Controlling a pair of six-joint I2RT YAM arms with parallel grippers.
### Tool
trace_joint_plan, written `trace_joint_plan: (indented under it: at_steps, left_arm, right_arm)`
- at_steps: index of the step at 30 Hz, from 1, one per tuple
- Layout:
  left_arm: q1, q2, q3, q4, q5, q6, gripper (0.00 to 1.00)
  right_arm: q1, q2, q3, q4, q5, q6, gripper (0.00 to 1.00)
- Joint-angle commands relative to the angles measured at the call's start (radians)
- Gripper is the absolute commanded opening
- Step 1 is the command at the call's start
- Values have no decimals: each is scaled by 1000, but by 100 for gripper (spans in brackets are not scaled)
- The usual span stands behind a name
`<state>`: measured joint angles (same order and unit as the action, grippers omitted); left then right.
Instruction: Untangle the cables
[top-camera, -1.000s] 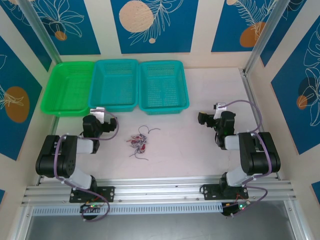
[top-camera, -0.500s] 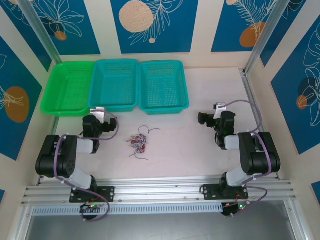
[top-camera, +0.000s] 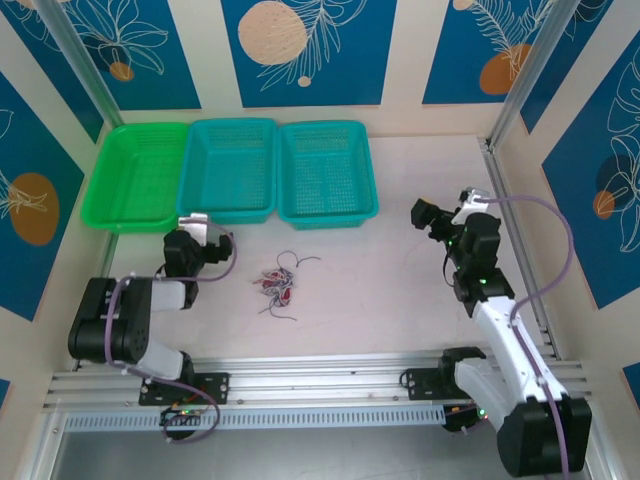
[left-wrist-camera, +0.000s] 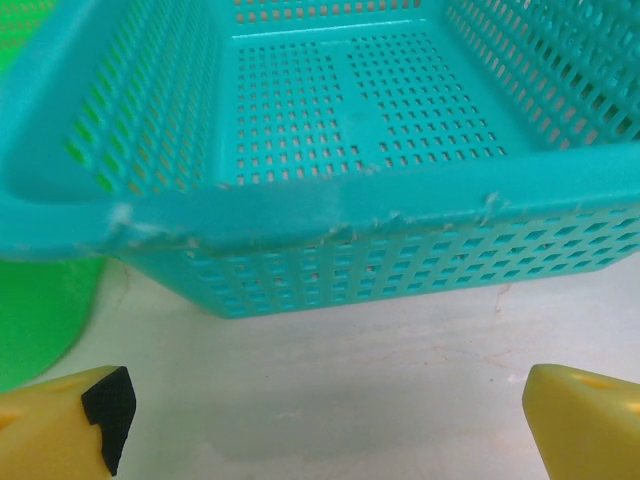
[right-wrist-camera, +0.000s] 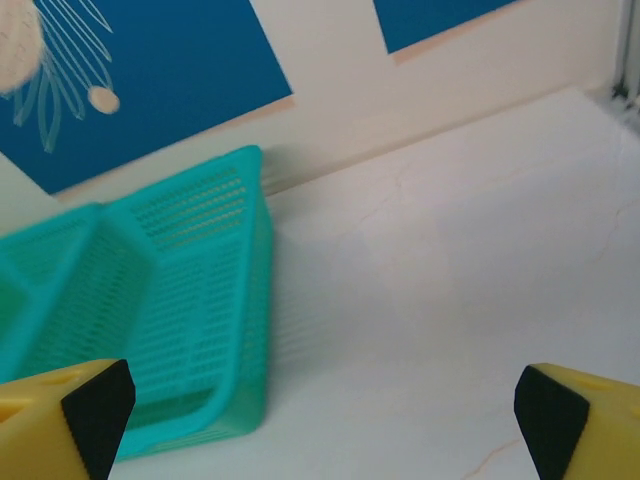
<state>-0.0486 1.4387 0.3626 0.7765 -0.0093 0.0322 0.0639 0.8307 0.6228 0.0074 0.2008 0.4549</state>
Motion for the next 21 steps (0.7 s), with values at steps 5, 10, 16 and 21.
trace_joint_plan:
  at_steps: [5,10,16,21]
  left_arm:
    - [-46,-366,94,-436,-99,-200,100]
    - [-99,-434,254,-850,144,-510,91]
    - [-392,-443,252,-1052,225,-800,77]
    - [-525,-488,200,-1244,167,-936,63]
  right_arm:
    - [122,27,159,-494,-338,172,99]
    - [352,164,215,-559,-310,207,99]
    - [594,334,203,-418,-266,330,99]
    - [703,506,245,-325,-233,360,99]
